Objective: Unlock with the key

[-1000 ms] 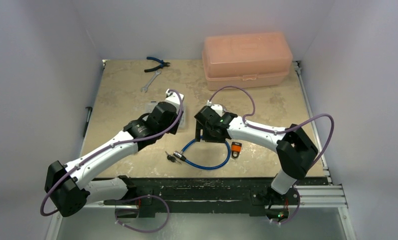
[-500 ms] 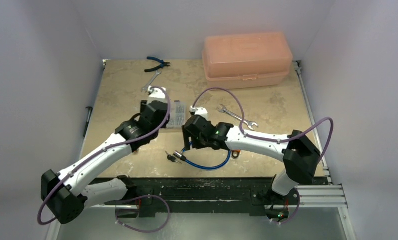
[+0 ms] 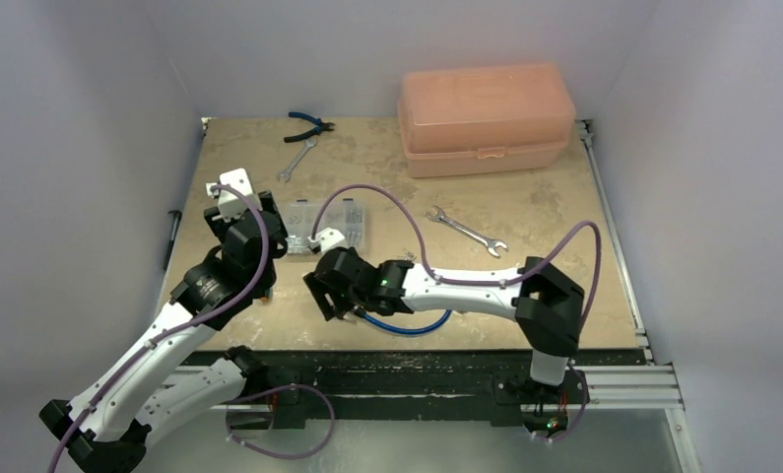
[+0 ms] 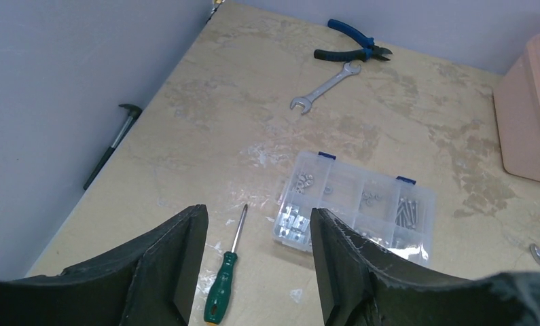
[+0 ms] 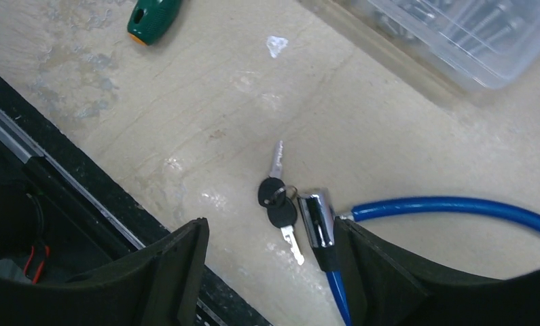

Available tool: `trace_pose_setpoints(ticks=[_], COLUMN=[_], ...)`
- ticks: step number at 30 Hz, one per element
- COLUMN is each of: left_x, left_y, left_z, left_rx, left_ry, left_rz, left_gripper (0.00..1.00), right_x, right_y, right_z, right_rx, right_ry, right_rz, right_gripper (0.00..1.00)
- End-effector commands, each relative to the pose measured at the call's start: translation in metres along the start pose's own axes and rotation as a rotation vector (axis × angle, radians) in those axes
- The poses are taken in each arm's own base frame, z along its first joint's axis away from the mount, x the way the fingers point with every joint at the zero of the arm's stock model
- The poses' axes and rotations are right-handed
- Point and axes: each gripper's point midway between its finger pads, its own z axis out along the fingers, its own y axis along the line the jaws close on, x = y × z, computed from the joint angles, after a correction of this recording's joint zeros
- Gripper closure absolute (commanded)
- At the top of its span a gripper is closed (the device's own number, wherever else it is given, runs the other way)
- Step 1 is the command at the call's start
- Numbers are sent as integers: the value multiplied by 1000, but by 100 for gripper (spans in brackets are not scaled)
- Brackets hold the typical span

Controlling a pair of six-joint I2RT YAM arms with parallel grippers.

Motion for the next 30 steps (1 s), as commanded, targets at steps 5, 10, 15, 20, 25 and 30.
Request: trace_pose_setpoints(ticks=[5,10,15,20,25,30], left_x=[-5,-7,-7,-5,-4,-1], left_y=[14,17,13,7,2,-3], left_z=[-1,-3,-2,-2,-1,0], left_rx=[-63,-58,-40,-10,12,27], left_ry=[-34,-45,-40,-34,-24,-17], left_rz=[-34,-48,-41,-34,-24,-16], left_gripper=[39,39,39,40,40,41], right_x=[-13,-9,-3,27,68,80], right_y=[25,27,-19,-74,-119,-154], right_z=[18,24,10,-28,-71,-78], right_rx=[-9,-4,208,385,500,401], right_ry=[5,32,35,67,88,63], right_rz=[-117,-130,-30,157,422,633], right_gripper=[32,35,36,36,34,32])
